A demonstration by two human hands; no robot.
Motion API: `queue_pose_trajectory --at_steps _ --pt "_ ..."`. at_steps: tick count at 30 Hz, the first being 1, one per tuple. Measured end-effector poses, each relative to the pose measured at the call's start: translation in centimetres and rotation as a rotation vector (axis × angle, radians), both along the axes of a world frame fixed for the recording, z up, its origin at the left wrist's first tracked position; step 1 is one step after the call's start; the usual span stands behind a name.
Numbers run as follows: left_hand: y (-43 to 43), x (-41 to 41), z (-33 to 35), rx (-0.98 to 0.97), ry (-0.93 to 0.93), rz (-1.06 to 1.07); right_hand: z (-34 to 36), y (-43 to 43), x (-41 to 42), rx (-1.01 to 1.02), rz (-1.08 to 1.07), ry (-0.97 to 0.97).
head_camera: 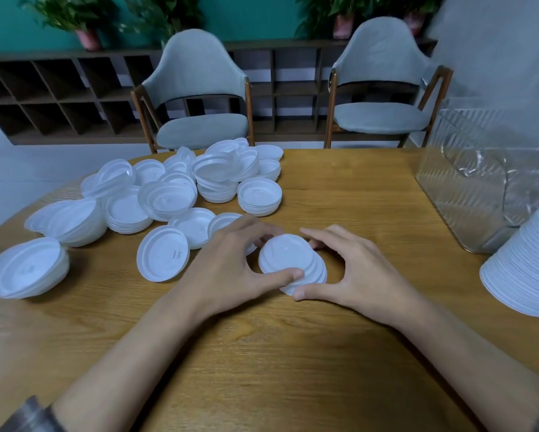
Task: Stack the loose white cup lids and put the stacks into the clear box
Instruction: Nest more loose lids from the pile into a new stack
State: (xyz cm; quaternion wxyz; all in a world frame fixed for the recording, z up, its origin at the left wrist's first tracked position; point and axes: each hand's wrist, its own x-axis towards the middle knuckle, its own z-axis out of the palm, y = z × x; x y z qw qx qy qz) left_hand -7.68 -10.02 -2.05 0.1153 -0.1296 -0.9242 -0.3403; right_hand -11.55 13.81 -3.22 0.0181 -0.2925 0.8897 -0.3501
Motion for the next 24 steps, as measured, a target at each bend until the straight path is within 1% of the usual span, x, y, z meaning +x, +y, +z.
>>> queue_pose_trajectory --at_steps 4,8,14,19,24 --pt "1.03 -0.02 -0.08 0.031 -0.032 0.036 -0.01 0.08 -0.16 0.012 0.016 -0.009" --pt "1.16 -0.04 -0.35 0.004 -0.064 0.039 0.10 0.18 -0.13 0.016 0.046 -0.009" --pt "0.51 0.07 -0.20 -0.043 -0.023 -0.032 0.26 0.42 -0.17 0.046 0.052 -0.010" --pt "0.70 -0.04 -0.01 -0.042 0.018 -0.020 0.37 0.45 -0.15 0.072 0.058 -0.017" --pt "0.56 0.06 0.14 -0.033 -0.019 -0.031 0.50 0.54 -0.11 0.069 0.058 -0.016"
